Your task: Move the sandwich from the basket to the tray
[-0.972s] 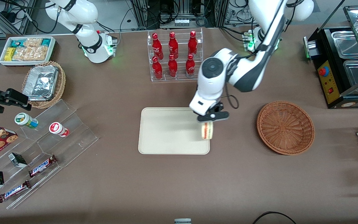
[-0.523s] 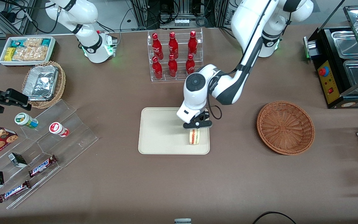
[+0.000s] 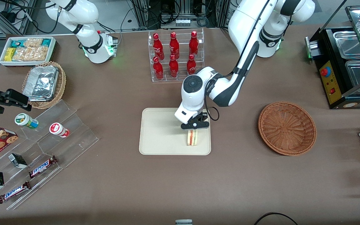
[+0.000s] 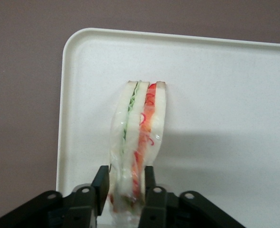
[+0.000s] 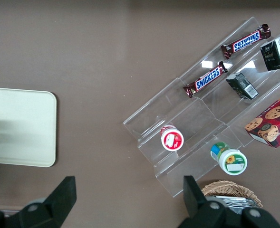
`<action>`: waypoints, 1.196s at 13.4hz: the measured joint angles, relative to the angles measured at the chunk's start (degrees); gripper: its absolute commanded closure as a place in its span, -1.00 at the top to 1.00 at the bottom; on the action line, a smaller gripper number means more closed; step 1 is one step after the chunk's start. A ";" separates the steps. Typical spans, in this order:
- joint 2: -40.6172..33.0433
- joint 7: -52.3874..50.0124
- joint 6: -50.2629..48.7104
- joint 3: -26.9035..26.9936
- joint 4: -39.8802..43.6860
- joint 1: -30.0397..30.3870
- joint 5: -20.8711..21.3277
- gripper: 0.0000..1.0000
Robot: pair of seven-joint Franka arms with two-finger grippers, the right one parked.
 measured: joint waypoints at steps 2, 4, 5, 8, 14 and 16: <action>0.01 -0.06 0.00 0.14 0.03 0.00 0.00 1.00; -0.07 -0.20 -0.09 0.64 0.52 0.05 0.00 1.00; -0.36 -0.22 -0.60 1.01 0.99 0.11 0.00 1.00; -3.45 -0.25 -8.87 2.87 4.70 0.23 0.01 1.00; -18.26 -0.16 -26.56 12.27 7.19 0.52 0.21 1.00; -22.99 0.22 -29.59 16.34 7.08 0.72 0.26 1.00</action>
